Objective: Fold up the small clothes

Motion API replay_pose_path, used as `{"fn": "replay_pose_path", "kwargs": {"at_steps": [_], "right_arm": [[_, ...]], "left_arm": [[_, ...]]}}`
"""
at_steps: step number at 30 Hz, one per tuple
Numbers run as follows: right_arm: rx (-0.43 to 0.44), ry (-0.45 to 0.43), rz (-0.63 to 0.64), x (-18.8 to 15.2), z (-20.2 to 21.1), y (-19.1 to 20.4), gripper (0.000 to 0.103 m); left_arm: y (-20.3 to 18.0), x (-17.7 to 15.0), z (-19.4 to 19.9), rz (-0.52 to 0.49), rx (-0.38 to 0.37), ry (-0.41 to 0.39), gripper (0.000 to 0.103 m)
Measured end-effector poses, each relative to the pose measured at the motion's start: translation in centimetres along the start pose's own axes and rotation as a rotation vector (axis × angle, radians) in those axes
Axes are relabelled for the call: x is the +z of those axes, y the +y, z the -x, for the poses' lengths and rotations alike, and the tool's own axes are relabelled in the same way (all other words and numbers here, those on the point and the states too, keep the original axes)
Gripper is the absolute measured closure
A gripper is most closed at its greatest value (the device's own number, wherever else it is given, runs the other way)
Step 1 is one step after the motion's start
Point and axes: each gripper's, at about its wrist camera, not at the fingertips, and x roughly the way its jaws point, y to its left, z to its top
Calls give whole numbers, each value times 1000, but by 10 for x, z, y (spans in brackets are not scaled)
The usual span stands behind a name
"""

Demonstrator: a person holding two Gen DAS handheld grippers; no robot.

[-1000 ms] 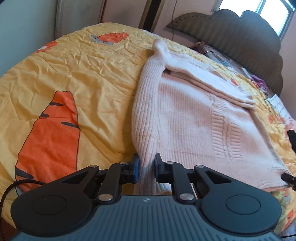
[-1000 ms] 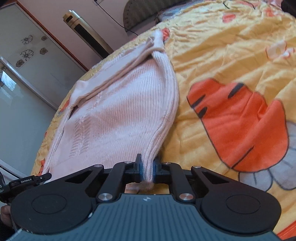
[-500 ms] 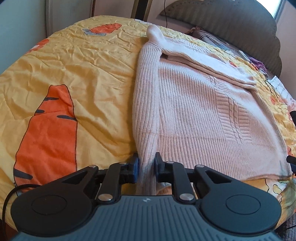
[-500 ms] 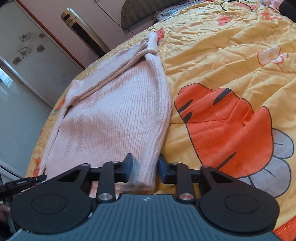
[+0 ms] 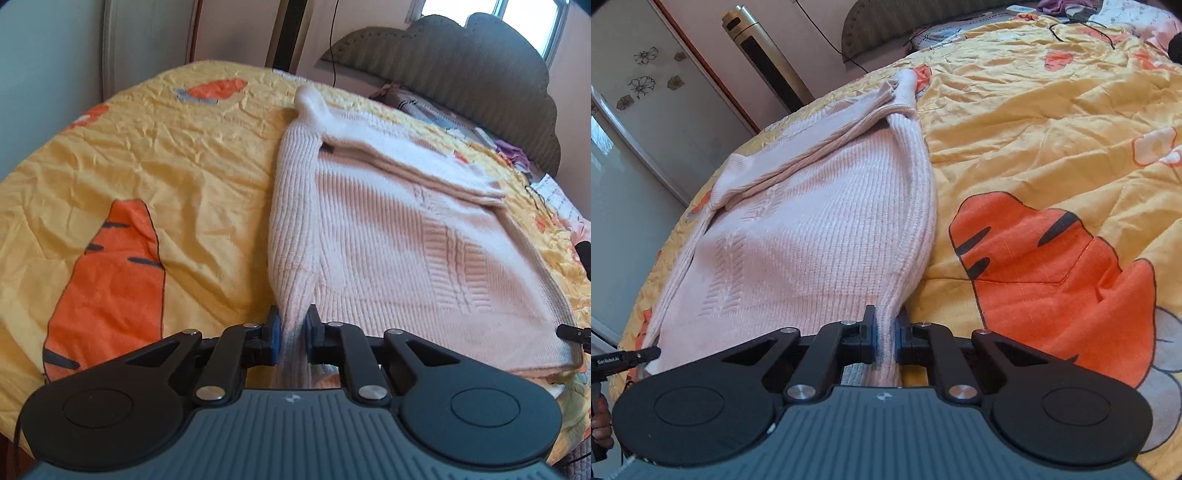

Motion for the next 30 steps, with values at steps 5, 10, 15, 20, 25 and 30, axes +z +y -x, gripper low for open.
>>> {"fn": "replay_pose_path", "kwargs": {"at_steps": [5, 10, 15, 20, 25, 30], "right_arm": [[-19, 17, -16, -1, 12, -14, 92], [45, 3, -96, 7, 19, -18, 59], [69, -157, -135, 61, 38, -31, 32], [65, -208, -142, 148, -17, -34, 32], [26, -135, -171, 232, -118, -37, 32], [-21, -29, -159, 272, -196, -34, 31]], "left_arm": [[7, -9, -19, -32, 20, 83, 91], [15, 13, 5, -125, -108, 77, 74], [34, 84, 17, -54, -109, -96, 22], [27, 174, -76, 59, -60, -209, 18], [6, 233, -203, -1, -13, -71, 17], [-4, 261, -275, -19, -3, 34, 17]]}}
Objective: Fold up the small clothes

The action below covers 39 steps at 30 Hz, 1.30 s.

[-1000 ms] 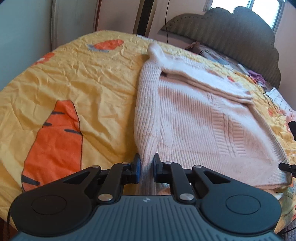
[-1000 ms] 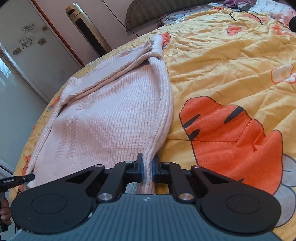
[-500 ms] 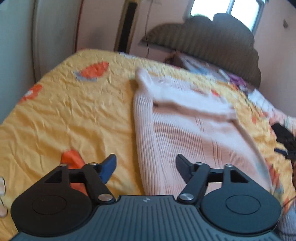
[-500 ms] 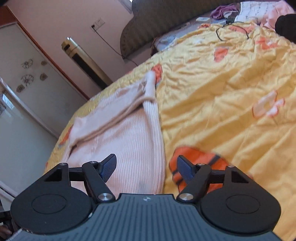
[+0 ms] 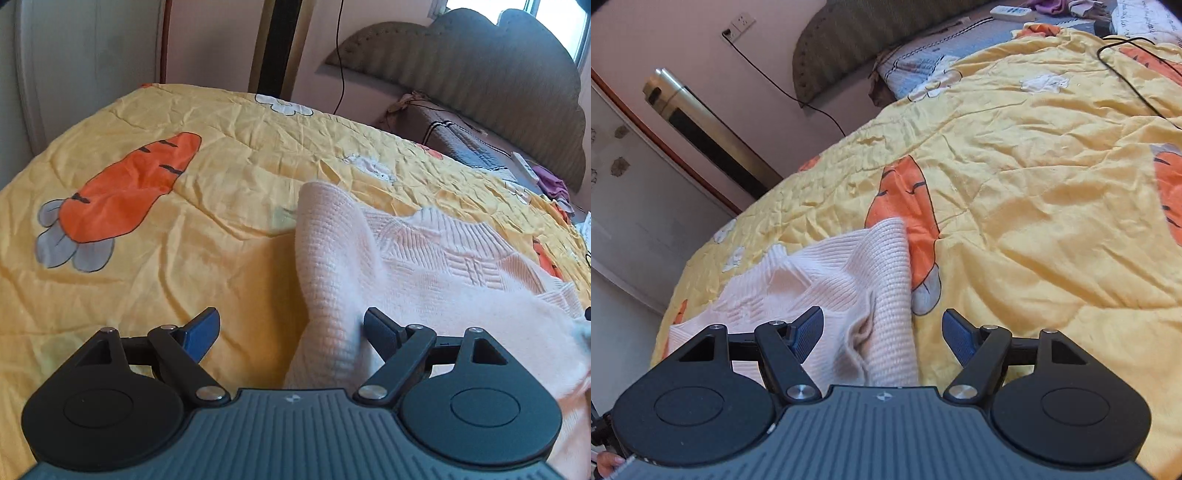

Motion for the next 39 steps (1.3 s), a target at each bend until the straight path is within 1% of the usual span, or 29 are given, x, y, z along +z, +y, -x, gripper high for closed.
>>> {"fn": "replay_pose_path", "kwargs": {"at_steps": [2, 3, 4, 5, 6, 7, 9, 10, 11, 12, 13, 14, 16, 17, 18, 19, 20, 21, 22, 23, 24, 25, 26, 27, 29, 34, 35, 37, 39], "right_arm": [[-23, 9, 36, 6, -20, 7, 31], [-17, 0, 60, 8, -27, 10, 31], [-11, -13, 82, 8, -33, 12, 37], [-6, -3, 95, 9, -41, 14, 64], [-11, 26, 93, 10, -49, 14, 80], [-16, 32, 94, 10, -54, 15, 80], [-30, 14, 134, 10, -52, 20, 82], [-22, 3, 140, 11, -48, 21, 83], [1, -22, 126, 11, -39, 17, 84], [23, -39, 87, 12, -33, 9, 84], [29, -42, 56, 10, -33, 2, 85], [-1, -24, 47, 6, -41, -3, 85], [-7, -43, 37, 1, -45, -2, 85], [-2, -43, -3, 2, -45, -2, 83], [-6, -42, -19, 2, -44, -2, 82], [-16, -47, -15, 2, -41, 0, 76], [-27, -58, -5, 0, -35, 3, 66], [-39, -69, -1, -2, -24, 5, 64], [-24, -84, 2, -5, -9, 4, 65], [9, -104, 1, -12, 9, 3, 62], [43, -120, 1, -21, 28, 0, 58], [74, -129, 9, -33, 48, -3, 48], [94, -125, 18, -47, 68, -7, 38], [106, -117, 22, -62, 84, -11, 37], [122, -82, 27, -100, 116, -22, 37], [84, 13, 14, -182, 161, -37, 37], [83, 25, 22, -196, 168, -37, 37], [81, 45, 23, -216, 181, -37, 37], [107, 51, 16, -233, 192, -37, 37]], "left_arm": [[-3, 7, -13, -7, -45, 12, 18], [-7, 9, -18, -21, -49, 13, 18], [-10, 10, -22, -36, -42, 15, 35], [-13, 11, -26, -47, -41, 20, 56], [-16, 12, -27, -57, -74, 23, 81], [-22, 15, -25, -73, -71, 15, 87], [-35, 14, -17, -149, -13, -14, 89], [-35, 13, -15, -147, -9, -36, 89], [-30, 13, -18, -125, -17, -27, 89], [-24, 11, -25, -87, -9, -15, 89], [-16, 10, -28, -28, -7, -33, 89], [-13, 9, -30, -3, -15, -42, 89], [-19, 7, -28, -43, 13, -57, 86], [-24, 7, -24, -78, 29, -58, 84], [-27, 7, -18, -104, 39, -59, 80], [-28, 6, -8, -121, 47, -56, 77], [-28, 4, 4, -132, 54, -56, 76], [-26, -1, 21, -143, 57, -74, 76], [-23, -11, 42, -153, 52, -110, 76], [-20, -23, 62, -155, 44, -138, 74], [-16, -37, 81, -150, 33, -153, 64], [-11, -56, 102, -130, 15, -161, 43], [-5, -76, 119, -97, -2, -167, 30], [-1, -96, 133, -64, -7, -176, 17], [-2, -137, 160, -41, 16, -192, 17], [-31, -209, 204, -114, 97, -145, 17], [-34, -217, 208, -120, 106, -127, 17], [-36, -235, 210, -122, 90, -56, 17], [-32, -251, 207, -112, 117, 1, 17]]}}
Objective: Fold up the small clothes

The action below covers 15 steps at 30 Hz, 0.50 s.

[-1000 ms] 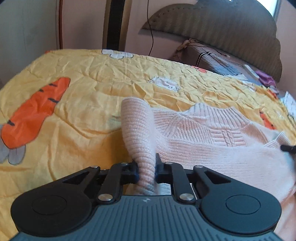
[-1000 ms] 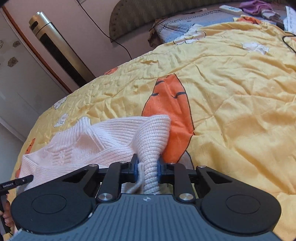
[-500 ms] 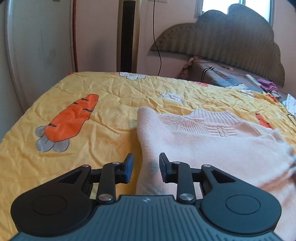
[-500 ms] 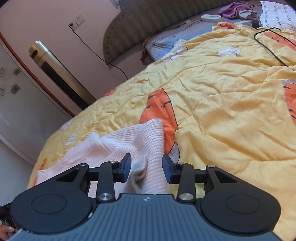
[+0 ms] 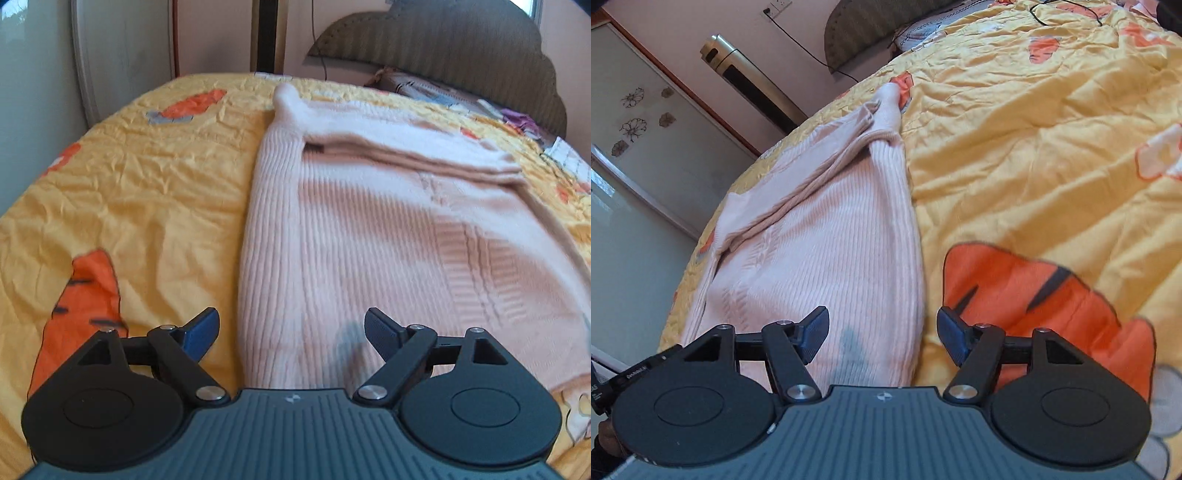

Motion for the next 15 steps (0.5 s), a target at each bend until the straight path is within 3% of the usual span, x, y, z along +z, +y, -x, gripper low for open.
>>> {"fn": "replay_pose_path", "kwargs": {"at_steps": [1, 5, 8, 11, 13, 15], "right_arm": [[19, 16, -4, -7, 3, 0, 36], [90, 71, -50, -28, 11, -2, 36], [97, 86, -40, -32, 13, 2, 45], [41, 73, 14, -35, 14, 9, 51], [42, 69, 24, -38, 15, 10, 51], [50, 72, 19, -40, 15, 9, 51]], "left_arm": [[3, -9, -2, 5, 8, 28, 17], [9, -21, 11, 37, -3, 8, 18], [14, -21, 13, 75, -14, 22, 20], [20, -21, 18, 95, -13, 20, 29], [26, -22, 18, 122, -22, 28, 45], [29, -22, 19, 128, -29, 27, 53]]}}
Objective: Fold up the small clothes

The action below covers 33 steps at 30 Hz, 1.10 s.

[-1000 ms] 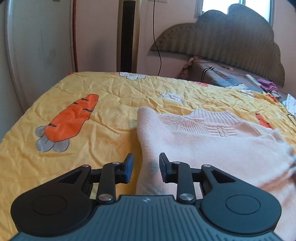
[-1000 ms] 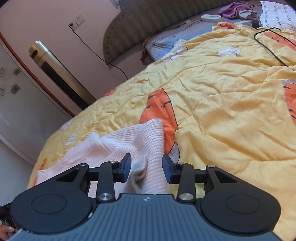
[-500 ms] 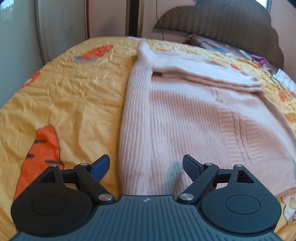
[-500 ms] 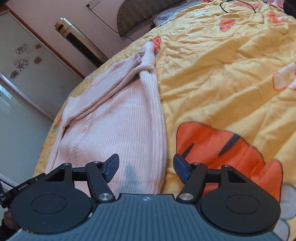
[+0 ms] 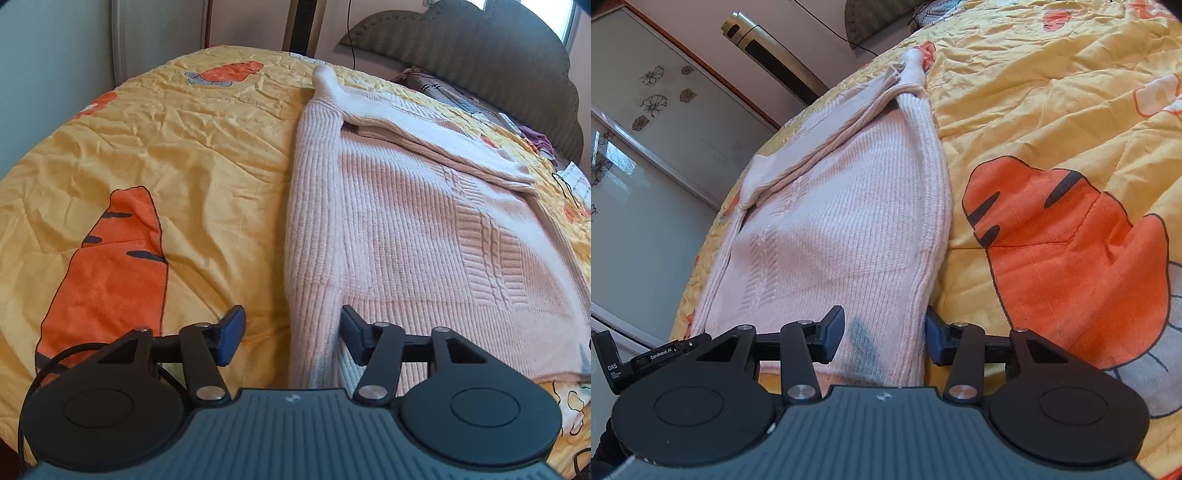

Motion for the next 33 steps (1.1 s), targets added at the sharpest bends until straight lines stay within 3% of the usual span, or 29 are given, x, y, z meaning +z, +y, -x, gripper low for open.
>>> {"fn": "replay_pose_path", "kwargs": {"at_steps": [3, 6, 9, 10, 14, 22, 28, 33], "right_arm": [[22, -2, -32, -2, 1, -7, 51], [44, -4, -77, -1, 2, -14, 52], [52, 16, -99, -1, -2, -16, 82], [68, 25, -114, -1, -4, -17, 87], [88, 19, -158, -3, -5, -21, 89], [310, -123, -253, 20, 27, -17, 89], [397, -215, -203, 76, 35, 6, 88], [433, -252, -157, 140, 13, 20, 88]], "left_arm": [[-1, 1, 2, 3, -30, 20, 61], [-10, -2, 1, -32, -68, 38, 78], [-10, -3, -2, -40, -58, 21, 89], [-7, -1, -3, -16, -69, 27, 89], [14, 15, 1, 117, -172, 71, 90], [40, 70, 26, 292, -364, 6, 90], [39, 128, 19, 321, -396, -55, 90], [24, 184, 3, 283, -390, -131, 90]]}}
